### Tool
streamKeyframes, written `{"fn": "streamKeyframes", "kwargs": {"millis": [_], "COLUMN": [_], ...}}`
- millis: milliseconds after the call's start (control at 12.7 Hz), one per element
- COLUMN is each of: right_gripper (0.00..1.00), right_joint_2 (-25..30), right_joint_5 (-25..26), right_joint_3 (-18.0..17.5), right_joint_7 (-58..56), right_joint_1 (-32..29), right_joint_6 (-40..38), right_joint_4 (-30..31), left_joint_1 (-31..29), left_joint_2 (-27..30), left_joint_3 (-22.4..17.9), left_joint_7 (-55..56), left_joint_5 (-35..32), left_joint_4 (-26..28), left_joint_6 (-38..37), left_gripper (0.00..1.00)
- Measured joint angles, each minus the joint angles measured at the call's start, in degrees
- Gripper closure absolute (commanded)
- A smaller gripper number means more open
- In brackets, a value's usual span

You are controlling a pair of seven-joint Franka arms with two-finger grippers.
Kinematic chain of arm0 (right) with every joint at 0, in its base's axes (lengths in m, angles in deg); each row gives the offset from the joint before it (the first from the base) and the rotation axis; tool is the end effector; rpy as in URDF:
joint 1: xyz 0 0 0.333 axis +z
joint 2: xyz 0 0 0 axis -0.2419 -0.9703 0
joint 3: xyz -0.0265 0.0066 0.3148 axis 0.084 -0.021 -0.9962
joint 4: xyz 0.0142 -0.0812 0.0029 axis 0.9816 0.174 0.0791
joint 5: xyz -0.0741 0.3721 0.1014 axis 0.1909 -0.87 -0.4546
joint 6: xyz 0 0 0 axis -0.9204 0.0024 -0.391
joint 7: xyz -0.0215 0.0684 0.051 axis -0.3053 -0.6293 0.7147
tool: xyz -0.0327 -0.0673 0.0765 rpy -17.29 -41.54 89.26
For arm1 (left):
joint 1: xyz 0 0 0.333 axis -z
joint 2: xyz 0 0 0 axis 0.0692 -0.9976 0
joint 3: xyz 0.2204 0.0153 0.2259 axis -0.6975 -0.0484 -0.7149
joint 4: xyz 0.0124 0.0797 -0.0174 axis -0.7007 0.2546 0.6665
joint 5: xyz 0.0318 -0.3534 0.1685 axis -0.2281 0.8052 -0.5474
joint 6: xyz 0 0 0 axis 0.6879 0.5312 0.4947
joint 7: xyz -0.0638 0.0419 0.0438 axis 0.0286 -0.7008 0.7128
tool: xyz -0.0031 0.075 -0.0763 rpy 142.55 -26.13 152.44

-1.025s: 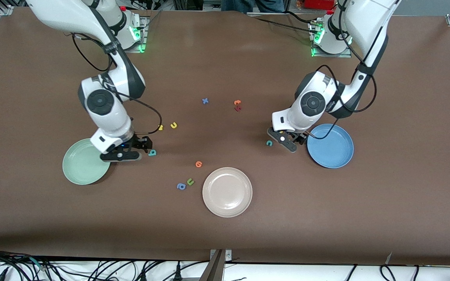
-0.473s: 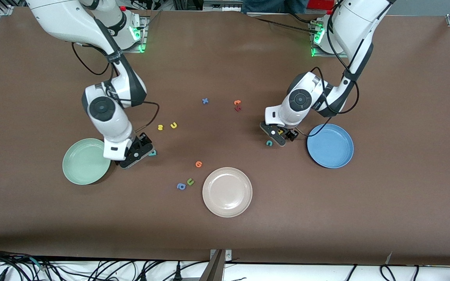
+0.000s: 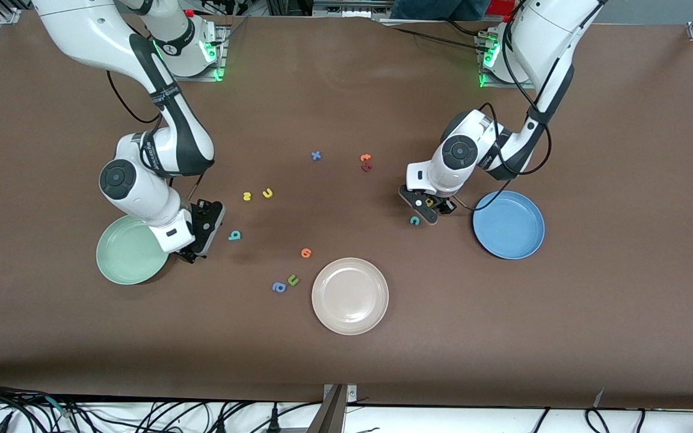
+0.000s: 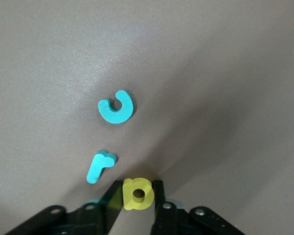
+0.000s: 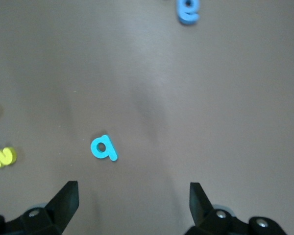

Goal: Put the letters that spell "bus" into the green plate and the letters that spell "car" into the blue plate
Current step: 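Place the yellow d on the blue plate with the left gripper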

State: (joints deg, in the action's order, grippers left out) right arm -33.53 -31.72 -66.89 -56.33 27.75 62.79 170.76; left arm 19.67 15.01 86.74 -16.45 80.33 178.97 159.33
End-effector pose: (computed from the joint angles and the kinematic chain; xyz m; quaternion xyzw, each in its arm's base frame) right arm 0.6164 0.1590 0.2390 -0.7755 -0.6268 -0.0669 0.0349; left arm 0.4957 -0.2897 0.1745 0.9198 -0.3900 -0.0423 0.0116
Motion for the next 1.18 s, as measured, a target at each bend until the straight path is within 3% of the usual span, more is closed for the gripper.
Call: {"fn": "streamKeyframes", "kwargs": {"millis": [237, 394, 552, 789, 868, 946, 1025, 1183], "right_gripper": [0.01, 0.01, 0.02, 0.02, 0.02, 0.02, 0.02, 0.02], "right_joint_2": [-1.7, -2.8, -3.7, -5.1, -5.3, -5.5, -5.6, -5.8], "right_joint_5": [-0.4, -0.5, -1.2, -1.3, -1.3, -1.3, -1.2, -1.2], "right_joint_3": [-0.1, -0.2, -0.2, -0.2, -0.2, -0.2, -0.2, -0.2], "right_joint_7": [-5.5, -5.5, -5.5, -5.5, -5.5, -5.5, -5.7, -5.9], "right_joint_1": [1.0, 2.4, 3.5, 4.1, 4.2, 4.3, 4.3, 4.3], "right_joint_6": [0.3, 1.7, 2.7, 3.7, 3.8, 3.8, 3.8, 3.8], "right_joint_4": [0.0, 0.0, 0.0, 0.0, 0.0, 0.0, 0.0, 0.0], "left_joint_1": [-0.3, -1.6, -4.2, -9.4, -11.3, -12.8, -13.5, -13.3], "left_joint_2": [0.8, 3.7, 6.8, 7.8, 7.2, 6.2, 5.1, 3.7], "left_joint_3": [-0.2, -0.5, -0.8, -1.6, -1.6, -1.6, -1.6, -1.1], "left_joint_7": [0.0, 0.0, -0.1, -0.3, -0.3, -0.3, -0.4, -0.3], "left_joint_5": [0.0, 0.0, 0.0, -0.9, -3.3, -5.3, -6.3, -6.7], "left_joint_4": [-0.5, -2.3, -4.5, -5.7, -5.7, -5.7, -5.9, -6.4], "left_joint_6": [-1.3, -8.1, -14.8, -17.2, -17.2, -17.1, -16.9, -16.5], "left_gripper": [0.91, 0.9, 0.89, 0.85, 0.62, 0.19, 0.0, 0.0]}}
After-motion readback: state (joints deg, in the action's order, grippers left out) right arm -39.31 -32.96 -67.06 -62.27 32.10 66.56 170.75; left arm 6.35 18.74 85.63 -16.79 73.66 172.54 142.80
